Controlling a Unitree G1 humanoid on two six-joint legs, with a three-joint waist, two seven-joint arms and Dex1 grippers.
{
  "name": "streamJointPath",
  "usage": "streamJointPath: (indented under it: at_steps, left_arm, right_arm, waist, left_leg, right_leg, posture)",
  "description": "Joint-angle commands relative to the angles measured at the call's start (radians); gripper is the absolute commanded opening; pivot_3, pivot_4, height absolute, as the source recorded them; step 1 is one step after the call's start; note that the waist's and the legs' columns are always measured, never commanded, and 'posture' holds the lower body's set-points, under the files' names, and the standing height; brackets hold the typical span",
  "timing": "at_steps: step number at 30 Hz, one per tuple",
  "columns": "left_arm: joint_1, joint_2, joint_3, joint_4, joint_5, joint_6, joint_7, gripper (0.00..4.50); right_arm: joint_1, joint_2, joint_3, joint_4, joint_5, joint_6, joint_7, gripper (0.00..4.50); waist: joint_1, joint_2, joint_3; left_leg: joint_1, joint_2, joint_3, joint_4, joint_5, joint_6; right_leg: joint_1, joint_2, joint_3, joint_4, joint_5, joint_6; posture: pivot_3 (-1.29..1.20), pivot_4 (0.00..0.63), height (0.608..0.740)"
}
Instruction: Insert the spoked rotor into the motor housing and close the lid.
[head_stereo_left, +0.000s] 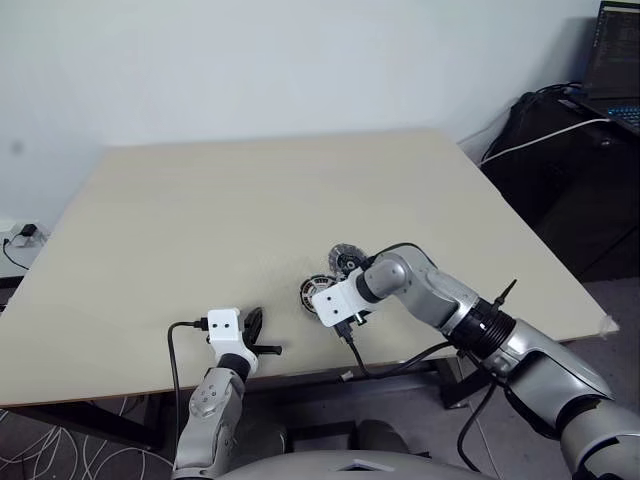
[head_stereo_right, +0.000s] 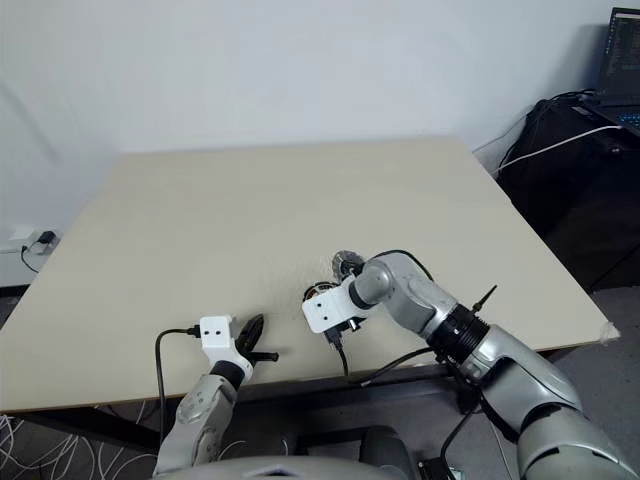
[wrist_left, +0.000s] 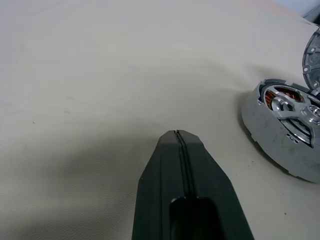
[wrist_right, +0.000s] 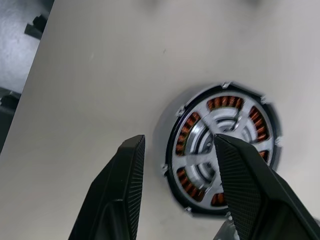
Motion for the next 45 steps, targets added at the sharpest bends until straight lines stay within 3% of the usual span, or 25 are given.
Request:
streamJointPath:
  at_steps: [1,28,35,45]
  left_arm:
    - [-0.007,-0.007,-0.004,-0.031,-0.004,-0.014,0.003,0.00]
    - [-0.002,-0.014,-0.005,-0.035,-0.003,-0.023,0.016,0.00]
    - [-0.002,-0.016,-0.005,-0.036,-0.005,-0.024,0.018,0.00]
    - [-0.004,-0.018,-0.003,-0.032,-0.006,-0.027,0.019,0.00]
  right_arm:
    - [-0.012,0.006,-0.033,0.012,-0.018,-0.026,0.004,2.37]
    - [0.004,0.060,-0.030,0.065,-0.078,-0.008,0.052,2.37]
    - [0.007,0.066,-0.042,0.072,-0.097,-0.004,0.052,0.19]
    - [0.011,0.079,-0.060,0.088,-0.113,0.018,0.033,0.11]
  waist:
    - [0.000,0.000,0.000]
    - [0.001,0.000,0.000]
    - [0.005,0.000,-0.001]
    - [0.004,0.001,-0.001]
  left_leg:
    - [0.000,0.000,0.000,0.000,0.000,0.000]
    - [0.000,0.000,0.000,0.000,0.000,0.000]
    - [0.001,0.000,0.000,0.001,0.000,0.000]
    - [0.001,0.000,0.000,0.001,0.001,-0.001]
  right_leg:
    - [0.000,0.000,0.000,0.000,0.000,0.000]
    - [0.000,0.000,0.000,0.001,0.001,-0.001]
    - [0.001,0.000,0.000,0.001,0.001,-0.001]
    - [0.001,0.001,0.000,0.001,0.001,-0.001]
  posture:
    - [0.00,0.000,0.740]
    - [0.00,0.000,0.740]
    - [0.00,0.000,0.740]
    - [0.00,0.000,0.740]
